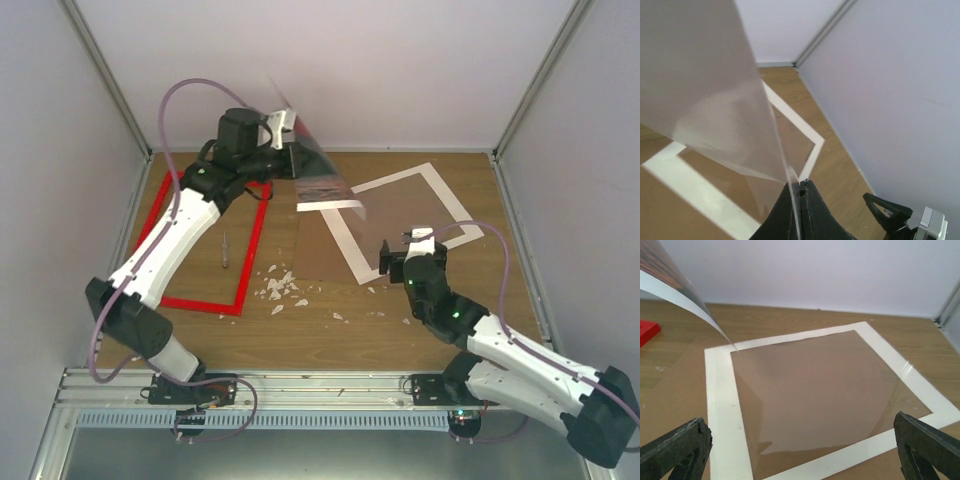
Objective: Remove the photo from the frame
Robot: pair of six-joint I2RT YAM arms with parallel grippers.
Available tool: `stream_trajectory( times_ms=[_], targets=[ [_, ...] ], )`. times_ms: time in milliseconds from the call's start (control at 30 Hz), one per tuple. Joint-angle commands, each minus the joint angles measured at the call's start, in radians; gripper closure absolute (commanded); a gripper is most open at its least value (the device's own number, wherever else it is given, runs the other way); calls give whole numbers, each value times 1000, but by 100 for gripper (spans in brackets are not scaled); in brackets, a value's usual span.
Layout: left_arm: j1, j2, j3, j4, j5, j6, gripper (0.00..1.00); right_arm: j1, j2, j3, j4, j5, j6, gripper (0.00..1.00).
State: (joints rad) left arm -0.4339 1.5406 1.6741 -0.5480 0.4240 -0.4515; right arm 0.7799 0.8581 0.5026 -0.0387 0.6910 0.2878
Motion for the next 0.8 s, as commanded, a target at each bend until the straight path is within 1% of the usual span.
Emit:
stream_trajectory(
  times_ms=[0,133,267,367,533,600,767],
  targets=[
    [-44,93,102,169,121,-79,100,-4,-57,-5,-49,134,60,0],
    [-84,156,158,217,165,-108,100,-4,-101,10,-102,182,95,1],
    [-97,168,118,280,209,-148,100,-4,-150,24,-138,206,106,0],
    [-97,161,38,321,221,-165,100,-5,-176,42,-170,223,120,0],
    [-91,134,-177,398,214,-193,100,-3,-201,56,-176,215,118,0],
    [-87,137,-256,418,216,-194,100,-5,-200,58,-175,212,119,0],
    [-61,180,-397,440,217,-174,100,-4,-185,63,-173,199,111,0]
  ],
)
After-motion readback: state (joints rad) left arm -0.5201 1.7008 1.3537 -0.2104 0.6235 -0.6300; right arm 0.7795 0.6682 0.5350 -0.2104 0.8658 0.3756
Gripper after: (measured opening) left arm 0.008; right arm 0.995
